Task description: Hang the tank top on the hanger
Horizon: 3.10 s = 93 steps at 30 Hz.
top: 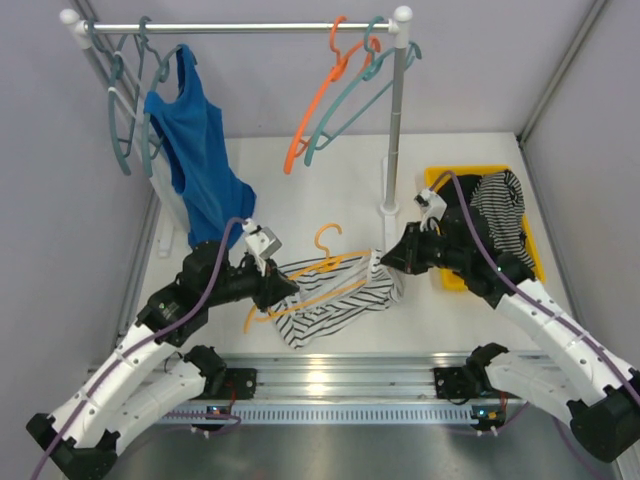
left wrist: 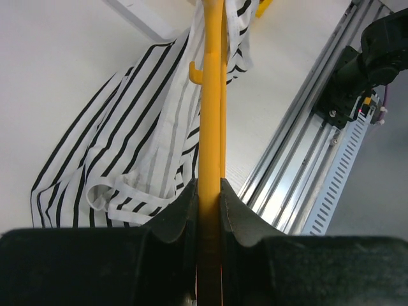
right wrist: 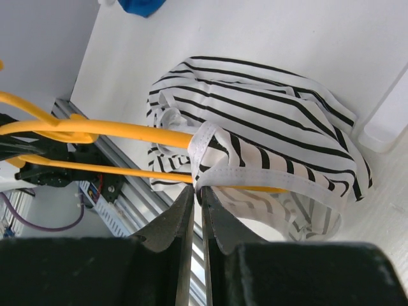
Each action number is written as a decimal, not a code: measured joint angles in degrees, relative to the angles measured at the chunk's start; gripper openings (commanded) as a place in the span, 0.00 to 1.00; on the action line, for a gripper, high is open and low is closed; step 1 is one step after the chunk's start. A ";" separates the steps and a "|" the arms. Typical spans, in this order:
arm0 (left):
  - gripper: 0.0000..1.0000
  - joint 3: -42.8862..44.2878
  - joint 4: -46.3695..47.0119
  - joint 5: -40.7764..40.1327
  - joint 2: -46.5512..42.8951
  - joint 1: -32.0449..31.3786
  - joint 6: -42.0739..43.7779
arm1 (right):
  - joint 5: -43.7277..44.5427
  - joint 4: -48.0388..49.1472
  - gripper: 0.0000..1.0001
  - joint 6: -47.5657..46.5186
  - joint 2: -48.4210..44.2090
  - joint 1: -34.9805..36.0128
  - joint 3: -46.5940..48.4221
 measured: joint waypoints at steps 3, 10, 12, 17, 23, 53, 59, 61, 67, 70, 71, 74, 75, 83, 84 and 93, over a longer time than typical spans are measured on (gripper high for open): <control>0.00 -3.69 4.94 1.27 -0.98 0.00 -0.24 | -0.15 -0.22 0.10 -0.07 -0.37 -0.81 0.57; 0.00 -7.30 11.91 5.11 0.57 0.00 -0.57 | 0.09 -1.73 0.10 -0.57 -1.25 -2.29 0.79; 0.00 -7.30 12.79 6.32 1.36 0.00 -0.35 | 0.15 -2.38 0.10 -0.92 -1.66 -2.71 0.79; 0.00 -7.30 13.84 8.28 3.28 0.00 0.15 | 1.27 -4.00 0.10 -1.57 -2.32 -3.37 0.96; 0.00 -7.48 17.38 9.73 5.27 0.00 -0.33 | 1.33 -4.66 0.10 -1.99 -2.86 -3.54 1.18; 0.00 -13.07 47.15 13.25 23.82 -0.02 -7.65 | 8.57 -6.10 0.38 -5.86 -6.91 0.42 6.21; 0.00 -13.07 47.69 12.66 24.83 -0.09 -8.39 | 21.29 -4.26 0.45 -6.91 -2.10 14.67 8.72; 0.00 -13.07 47.89 12.52 24.92 -0.20 -8.79 | 23.91 -3.89 0.47 -7.02 -0.15 16.22 8.72; 0.00 -13.07 47.91 12.13 24.92 -0.76 -9.07 | 31.95 -1.68 0.47 -7.04 5.25 18.82 8.74; 0.00 -13.07 47.91 11.78 24.92 -1.03 -9.05 | 35.80 -0.57 0.47 -7.15 6.73 20.68 8.74; 0.00 -13.07 47.91 11.67 24.92 -1.09 -9.05 | 36.68 -0.31 0.47 -7.19 7.10 21.07 8.74; 0.00 -13.05 47.89 11.04 24.94 -1.33 -9.05 | 39.82 0.92 0.46 -7.39 8.57 21.90 8.72; 0.00 -13.05 47.87 10.88 24.96 -1.42 -9.03 | 40.70 1.25 0.46 -7.39 8.96 22.10 8.72; 0.00 -12.68 47.87 9.11 25.22 -1.92 -9.03 | 45.68 3.98 0.39 -7.32 10.97 24.17 8.68; 0.00 -12.68 47.87 8.94 25.22 -1.99 -9.03 | 46.07 4.39 0.39 -7.30 11.19 24.46 8.68; 0.00 -12.61 47.87 8.20 25.31 -2.58 -9.03 | 49.66 6.91 0.27 -6.47 13.86 27.06 8.66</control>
